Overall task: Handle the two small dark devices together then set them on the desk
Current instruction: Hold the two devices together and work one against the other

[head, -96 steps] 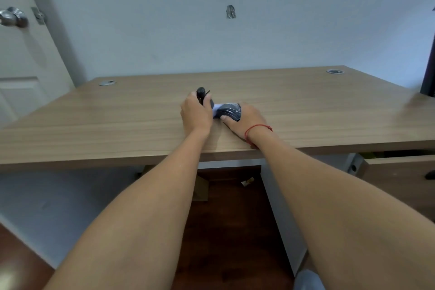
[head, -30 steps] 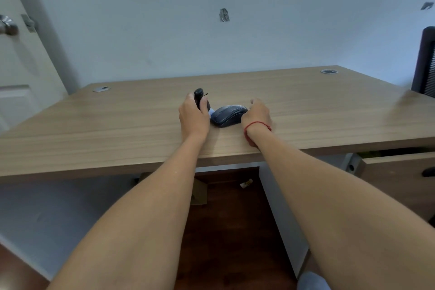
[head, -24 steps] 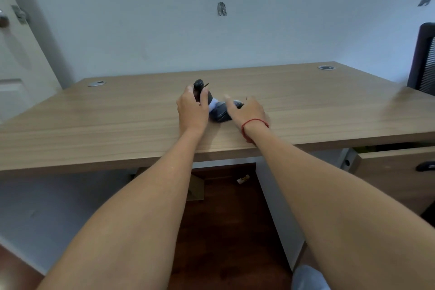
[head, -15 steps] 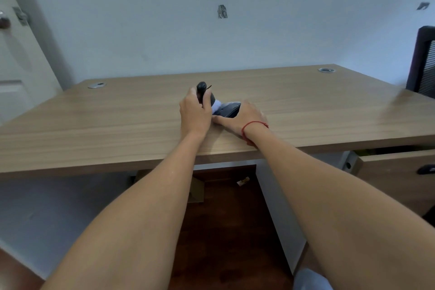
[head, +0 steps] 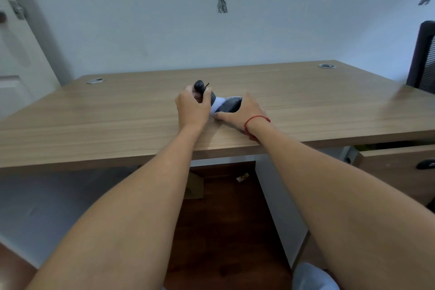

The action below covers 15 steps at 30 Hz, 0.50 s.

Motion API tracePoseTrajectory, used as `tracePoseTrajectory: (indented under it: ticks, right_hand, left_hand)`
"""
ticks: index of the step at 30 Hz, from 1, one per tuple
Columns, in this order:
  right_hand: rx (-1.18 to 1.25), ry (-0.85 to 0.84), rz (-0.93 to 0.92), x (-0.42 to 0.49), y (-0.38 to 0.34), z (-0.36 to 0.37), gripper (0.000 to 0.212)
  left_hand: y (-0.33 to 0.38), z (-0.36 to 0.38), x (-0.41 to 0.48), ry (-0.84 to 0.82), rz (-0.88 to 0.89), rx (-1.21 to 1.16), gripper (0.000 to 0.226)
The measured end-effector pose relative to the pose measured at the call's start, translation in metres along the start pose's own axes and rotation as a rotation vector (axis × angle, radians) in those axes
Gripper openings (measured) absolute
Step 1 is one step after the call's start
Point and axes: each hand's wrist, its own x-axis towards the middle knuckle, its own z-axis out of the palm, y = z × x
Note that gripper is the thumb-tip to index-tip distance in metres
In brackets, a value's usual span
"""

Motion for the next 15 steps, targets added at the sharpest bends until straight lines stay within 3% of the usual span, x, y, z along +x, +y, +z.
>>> tracePoseTrajectory:
  ticks: [3, 9, 12, 15]
  right_hand:
    - [0.027, -0.019, 0.002, -0.0001, 0.0004, 0.0004, 0.114]
    - [0.042, -0.024, -0.040, 0.0004, 0.0006, 0.0017, 0.106]
    - [0.048, -0.029, -0.046, 0.0001, 0.0004, 0.0022, 0.112]
    - [0.051, -0.037, -0.055, 0.0010, 0.0008, 0.0029, 0.118]
  left_hand:
    - [-0.0002, 0.0002, -0.0009, -0.025, 0.039, 0.047, 0.021]
    - [-0.0008, 0.0020, -0.0019, -0.065, 0.050, -0.018, 0.020]
    - [-0.0031, 0.0021, 0.0001, -0.036, 0.032, 0.022, 0.022]
    - [0.0034, 0.0037, -0.0042, -0.030, 0.129, -0.037, 0.024]
